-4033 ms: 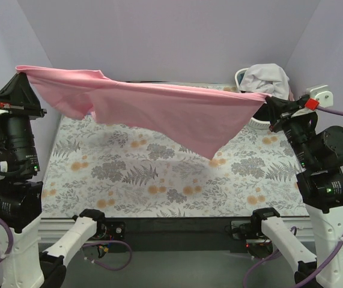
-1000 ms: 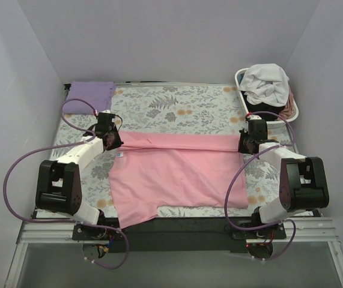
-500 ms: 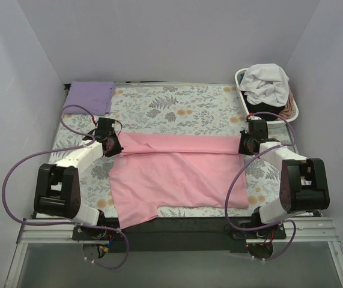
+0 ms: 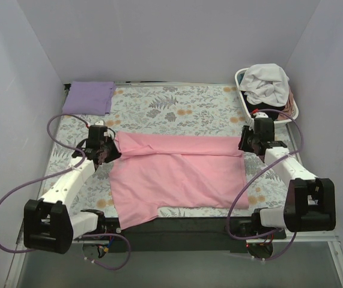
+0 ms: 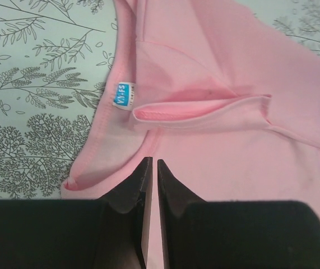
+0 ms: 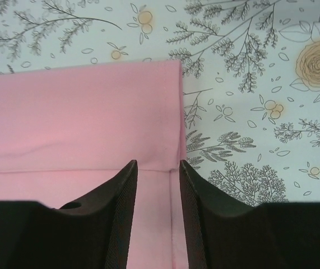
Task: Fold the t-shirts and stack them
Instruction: Fold the tshirt
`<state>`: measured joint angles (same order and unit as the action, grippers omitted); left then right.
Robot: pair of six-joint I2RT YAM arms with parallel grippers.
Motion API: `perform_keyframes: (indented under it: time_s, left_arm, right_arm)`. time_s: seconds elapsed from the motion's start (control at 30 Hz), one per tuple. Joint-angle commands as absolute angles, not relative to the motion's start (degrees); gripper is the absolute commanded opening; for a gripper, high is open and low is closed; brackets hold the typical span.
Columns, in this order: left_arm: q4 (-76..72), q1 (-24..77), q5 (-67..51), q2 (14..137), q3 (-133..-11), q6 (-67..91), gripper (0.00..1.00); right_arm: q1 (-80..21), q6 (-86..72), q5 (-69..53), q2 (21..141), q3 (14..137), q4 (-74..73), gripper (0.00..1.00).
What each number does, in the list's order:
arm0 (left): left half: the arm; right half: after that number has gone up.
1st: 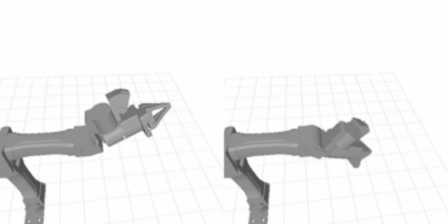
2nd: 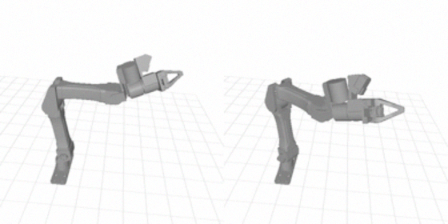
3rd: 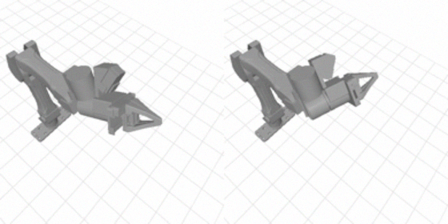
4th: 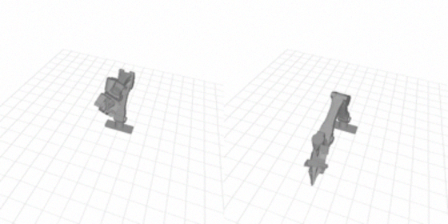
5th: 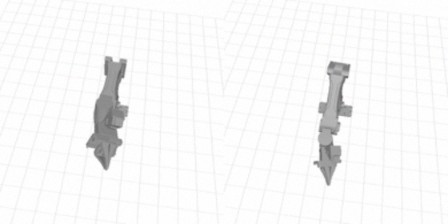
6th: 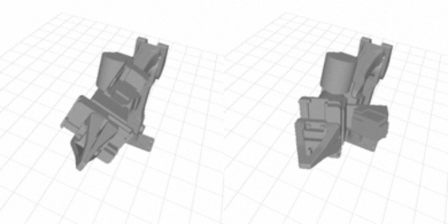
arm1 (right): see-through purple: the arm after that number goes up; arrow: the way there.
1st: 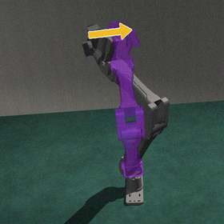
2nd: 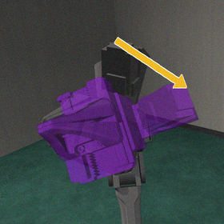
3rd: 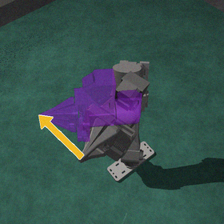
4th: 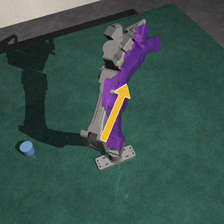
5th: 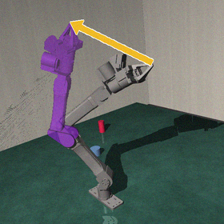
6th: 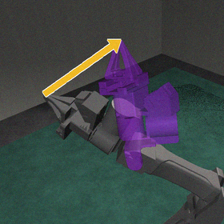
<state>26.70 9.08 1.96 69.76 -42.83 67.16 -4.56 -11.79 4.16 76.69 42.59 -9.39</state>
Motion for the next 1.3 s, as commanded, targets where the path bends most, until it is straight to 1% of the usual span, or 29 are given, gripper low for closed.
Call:
perform_keyframes:
  time_s: [0.0,0.03,0.1,0.13,0.17,0.2,0.23,0.27,0.3,0.37,0.4,0.43,0.5,0.63,0.77,0.83,0.93,0.97,1.13,1.27]
  left_arm:
    - [28.56,9.14,-2.28,64.43,-40.61,68.64,0.07]
    - [29.09,9.14,-2.72,63.64,-40.17,69.08,0.07]
    - [28.83,9.14,-2.64,60.74,-38.68,71.18,0.16]
    - [28.05,9.14,-2.38,59.78,-38.24,71.54,0.24]
    - [27.17,9.14,-1.94,59.24,-38.06,71.63,0.34]
    - [25.24,9.14,-1.67,59.76,-38.58,71.28,0.52]
    - [24.53,9.14,-1.93,60.64,-39.37,70.58,0.59]
    - [23.83,9.05,-2.63,62.04,-40.59,69.71,0.65]
    - [23.30,9.14,-4.29,65.88,-43.48,67.87,0.73]
    - [21.45,9.05,-6.84,70.02,-46.74,65.75,0.79]
    - [20.49,9.14,-7.81,73.96,-47.98,64.18,0.81]
    - [20.48,9.23,-10.00,76.44,-51.03,63.64,0.83]
    - [20.39,9.93,-11.77,82.31,-53.51,62.93,0.84]
    - [19.95,13.00,-13.80,89.27,-56.68,61.09,0.86]
    - [21.44,14.32,-15.02,94.20,-58.44,60.82,0.86]
    - [22.23,15.29,-15.64,94.74,-58.36,60.73,0.86]
    - [26.10,18.01,-16.26,92.91,-57.92,60.38,0.86]
    - [26.71,18.71,-16.43,90.20,-57.05,60.73,0.86]
    - [28.74,20.74,-18.18,80.17,-48.35,63.45,0.81]
    - [28.57,20.83,-19.78,76.12,-43.60,66.35,0.80]
  right_arm:
    - [-4.66,-9.94,0.45,73.92,44.12,-7.56,0.43]
    - [-5.01,-9.50,-3.39,73.48,43.95,-6.95,0.43]
    - [-5.36,-8.62,-6.93,72.43,43.25,-4.32,0.44]
    - [-5.80,-8.61,-8.34,72.25,42.98,-3.35,0.45]
    - [-5.97,-8.70,-10.70,72.16,42.72,-1.86,0.48]
    - [-6.24,-9.14,-11.85,72.25,42.28,-1.06,0.50]
    - [-6.76,-9.40,-12.74,72.33,42.10,-0.62,0.51]
    - [-6.94,-9.58,-14.75,72.86,42.01,-0.53,0.55]
    - [-7.20,-9.49,-15.72,72.95,41.84,1.21,0.57]
    - [-8.00,-9.67,-17.39,73.56,41.57,1.49,0.62]
    - [-8.26,-9.67,-17.84,73.56,41.49,1.67,0.64]
    - [-8.61,-9.75,-18.28,73.74,41.31,1.67,0.65]
    - [-9.14,-9.76,-18.63,73.65,40.96,1.84,0.67]
    - [-9.75,-9.40,-18.90,73.21,40.08,2.19,0.68]
    - [-9.93,-8.97,-19.16,73.04,39.46,2.37,0.68]
    - [-10.02,-8.79,-19.07,72.95,39.03,2.55,0.68]
    - [-10.11,-8.61,-18.72,72.69,38.85,2.64,0.68]
    - [-10.02,-8.61,-18.63,72.60,38.76,2.72,0.68]
    - [-10.02,-8.35,-17.14,71.89,38.93,2.72,0.68]
    - [-10.02,-8.87,-14.25,73.03,39.64,2.64,0.66]
